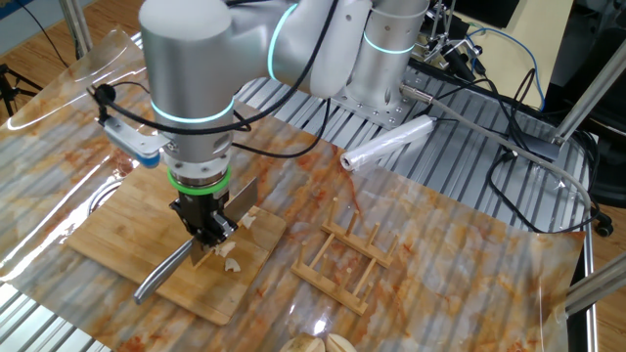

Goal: Slice the lotus root

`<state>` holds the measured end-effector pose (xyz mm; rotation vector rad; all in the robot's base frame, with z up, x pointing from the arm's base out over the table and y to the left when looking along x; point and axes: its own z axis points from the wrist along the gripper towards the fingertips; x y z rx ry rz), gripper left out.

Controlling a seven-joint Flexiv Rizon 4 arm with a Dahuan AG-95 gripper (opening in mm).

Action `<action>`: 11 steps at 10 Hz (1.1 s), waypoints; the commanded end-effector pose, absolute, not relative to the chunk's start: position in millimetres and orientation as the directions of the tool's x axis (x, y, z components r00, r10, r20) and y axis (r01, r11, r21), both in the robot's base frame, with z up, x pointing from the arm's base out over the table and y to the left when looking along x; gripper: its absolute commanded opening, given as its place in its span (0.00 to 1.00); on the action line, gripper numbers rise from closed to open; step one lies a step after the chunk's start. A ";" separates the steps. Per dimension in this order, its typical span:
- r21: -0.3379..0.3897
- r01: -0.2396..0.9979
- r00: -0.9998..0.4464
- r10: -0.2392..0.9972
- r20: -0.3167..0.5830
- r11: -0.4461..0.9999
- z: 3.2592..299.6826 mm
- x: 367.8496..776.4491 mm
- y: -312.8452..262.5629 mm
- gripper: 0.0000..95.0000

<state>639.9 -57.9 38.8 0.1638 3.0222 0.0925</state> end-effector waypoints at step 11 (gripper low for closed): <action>0.082 0.117 -0.985 0.126 -0.120 0.990 34.9 637.0 -56.7 0.00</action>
